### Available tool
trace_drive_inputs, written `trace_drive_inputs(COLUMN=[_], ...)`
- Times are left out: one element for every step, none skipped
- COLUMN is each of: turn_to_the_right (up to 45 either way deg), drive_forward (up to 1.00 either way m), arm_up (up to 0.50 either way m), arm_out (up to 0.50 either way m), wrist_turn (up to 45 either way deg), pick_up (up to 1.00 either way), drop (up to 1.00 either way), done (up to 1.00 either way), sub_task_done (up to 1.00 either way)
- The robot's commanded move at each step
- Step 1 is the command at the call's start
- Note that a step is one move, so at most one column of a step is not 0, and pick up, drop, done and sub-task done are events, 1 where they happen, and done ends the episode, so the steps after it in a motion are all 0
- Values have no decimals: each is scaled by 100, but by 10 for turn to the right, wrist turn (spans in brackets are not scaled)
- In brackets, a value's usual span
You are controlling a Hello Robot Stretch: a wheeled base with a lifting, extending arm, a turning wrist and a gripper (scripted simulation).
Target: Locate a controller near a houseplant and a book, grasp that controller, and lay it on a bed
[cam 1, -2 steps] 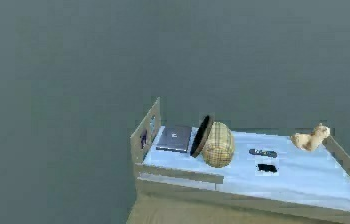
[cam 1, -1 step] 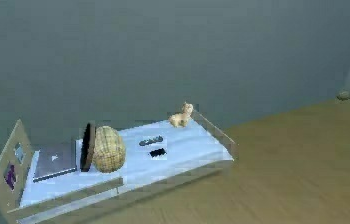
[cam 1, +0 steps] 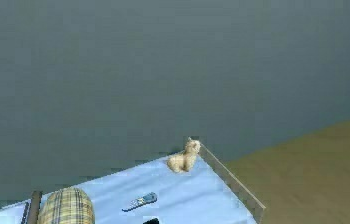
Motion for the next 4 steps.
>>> trace_drive_inputs(turn_to_the_right=[450, 450, 450, 30], drive_forward=[0, 0, 0, 0], arm_up=[0, 0, 0, 0], arm_out=[0, 0, 0, 0], wrist_turn=[0, 0, 0, 0], pick_up=[0, 0, 0, 0], drop=[0, 0, 0, 0], done=[0, 0, 0, 0], sub_task_done=[0, 0, 0, 0])
